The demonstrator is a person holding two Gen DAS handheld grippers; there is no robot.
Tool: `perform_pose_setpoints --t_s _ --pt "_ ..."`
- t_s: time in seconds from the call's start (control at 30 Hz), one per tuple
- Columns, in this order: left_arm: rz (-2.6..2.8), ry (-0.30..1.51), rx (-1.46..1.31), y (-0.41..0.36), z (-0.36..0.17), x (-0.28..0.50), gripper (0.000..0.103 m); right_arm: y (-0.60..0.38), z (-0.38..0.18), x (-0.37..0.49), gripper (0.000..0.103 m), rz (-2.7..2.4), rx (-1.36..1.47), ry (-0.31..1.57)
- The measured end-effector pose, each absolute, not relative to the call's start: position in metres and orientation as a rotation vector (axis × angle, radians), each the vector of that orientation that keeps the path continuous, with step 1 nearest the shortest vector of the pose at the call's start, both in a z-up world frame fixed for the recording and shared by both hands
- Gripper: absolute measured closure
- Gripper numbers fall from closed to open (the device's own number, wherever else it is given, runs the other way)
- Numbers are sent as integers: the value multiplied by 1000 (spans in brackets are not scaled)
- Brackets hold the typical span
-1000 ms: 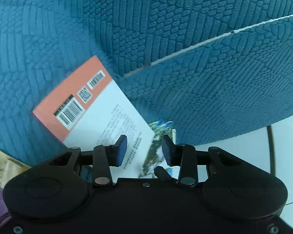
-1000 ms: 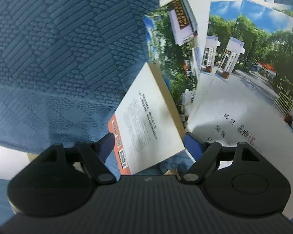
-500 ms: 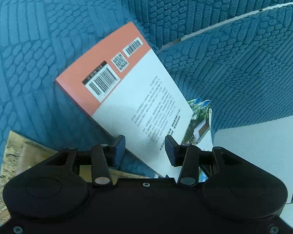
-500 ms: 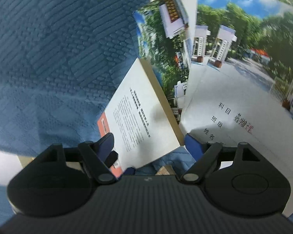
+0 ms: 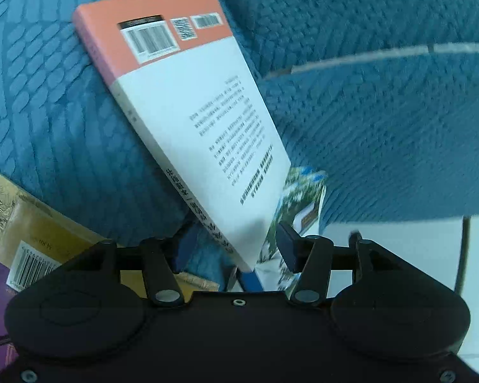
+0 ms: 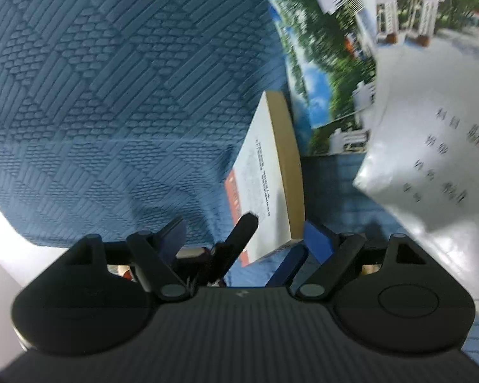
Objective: Organize objects
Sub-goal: 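Close the left gripper on the white book's edge and tip it upright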
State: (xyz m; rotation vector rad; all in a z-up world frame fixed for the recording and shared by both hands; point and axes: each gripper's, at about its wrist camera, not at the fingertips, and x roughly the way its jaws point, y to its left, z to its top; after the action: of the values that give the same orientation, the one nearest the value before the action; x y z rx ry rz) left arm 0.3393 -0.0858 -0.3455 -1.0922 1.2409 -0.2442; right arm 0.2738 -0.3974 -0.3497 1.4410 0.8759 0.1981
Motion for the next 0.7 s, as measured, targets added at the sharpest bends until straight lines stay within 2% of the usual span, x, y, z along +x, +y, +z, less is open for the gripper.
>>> perform_pose_setpoints --t_s 0.2,0.27,0.53,0.7 --pt "-193 1196 -1296 -70 -365 336 69 -391 -350 276 19 243 1487 869" --pt "-165 1208 -1352 -66 -373 334 80 -394 -349 270 20 246 1481 872" --pt "-178 1147 -1204 -66 -343 334 89 -392 -337 277 21 250 1390 860" --pt "-175 1125 -1138 -55 -322 336 89 -386 -334 288 20 257 1299 886"
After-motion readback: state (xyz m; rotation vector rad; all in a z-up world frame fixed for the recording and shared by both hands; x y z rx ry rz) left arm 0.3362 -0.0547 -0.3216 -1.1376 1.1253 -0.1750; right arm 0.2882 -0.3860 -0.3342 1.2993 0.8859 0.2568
